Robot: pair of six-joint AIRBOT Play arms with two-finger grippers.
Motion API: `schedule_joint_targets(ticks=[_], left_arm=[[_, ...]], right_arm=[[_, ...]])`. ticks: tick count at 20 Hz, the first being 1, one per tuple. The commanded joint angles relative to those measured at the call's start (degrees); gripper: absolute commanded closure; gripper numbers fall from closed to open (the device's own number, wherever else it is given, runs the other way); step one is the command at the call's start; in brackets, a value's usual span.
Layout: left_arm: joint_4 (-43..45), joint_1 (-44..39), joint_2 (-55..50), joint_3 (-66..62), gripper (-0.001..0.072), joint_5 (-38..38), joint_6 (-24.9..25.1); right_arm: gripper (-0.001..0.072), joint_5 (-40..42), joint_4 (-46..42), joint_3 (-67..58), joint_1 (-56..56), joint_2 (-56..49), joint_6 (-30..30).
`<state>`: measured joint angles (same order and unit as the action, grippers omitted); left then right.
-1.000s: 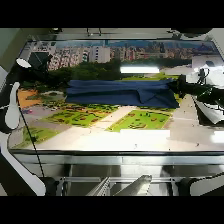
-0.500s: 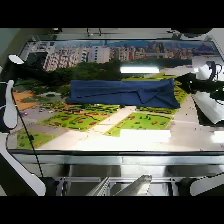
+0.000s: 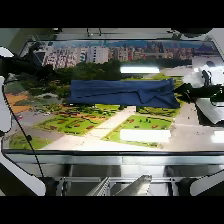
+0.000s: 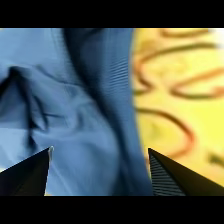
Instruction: Fold the shirts.
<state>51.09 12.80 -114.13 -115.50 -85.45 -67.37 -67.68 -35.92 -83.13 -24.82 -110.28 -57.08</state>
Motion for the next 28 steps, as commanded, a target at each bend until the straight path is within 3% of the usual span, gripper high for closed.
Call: schedule_joint_targets(ticks=[1, 3, 4, 5, 7, 8, 19, 24, 28], left_arm=[[-0.13, -3.56, 0.26, 1.95, 0.0697, 1.97, -0.17], [-0.13, -6.27, 0.24, 2.58, 0.0697, 3.98, -0.13], [-0.15, -7.89, -0.02, 2.38, 0.0688, 4.87, -0.13], [-0.13, -9.4, -0.55, 1.9, 0.0689, 5.84, -0.11], [-0.07, -12.92, -2.21, 0.24, 0.0691, 6.58, -0.13], [-0.04, -14.8, -3.15, -0.72, 0.0692, 7.23, -0.15], [0.15, -35.32, -13.09, -2.19, 0.0691, 36.65, -0.2], [-0.7, -39.45, -13.2, -2.19, 0.0688, 43.54, -0.17], [-1.44, -40.76, -13.86, -2.12, 0.0681, 43.15, -0.17]], right_arm=[[0.0016, 0.33, 1.57, -0.11, 3.17, -2.58, -0.37], [0.0048, 1.7, 3.72, -0.2, 4.61, -3.39, -0.39], [0.0223, 2.27, 4.72, -0.35, 5.03, -3.58, -0.37], [0.0447, 2.54, 5.81, -0.63, 5.18, -3.67, -0.39], [0.0657, 1.84, 7.98, -1.7, 5.18, -3.65, -0.42], [0.0698, 0.7, 8.22, -2.67, 5.16, -3.54, -0.5], [0.0698, -7.76, 8.46, -12.46, 12.09, 9.73, -6.82], [0.0698, -7.15, 14.64, -15.41, 20.31, 14.64, -6.82], [0.0698, -4.94, 16.57, -17.9, 28.11, 14.73, -6.82]])
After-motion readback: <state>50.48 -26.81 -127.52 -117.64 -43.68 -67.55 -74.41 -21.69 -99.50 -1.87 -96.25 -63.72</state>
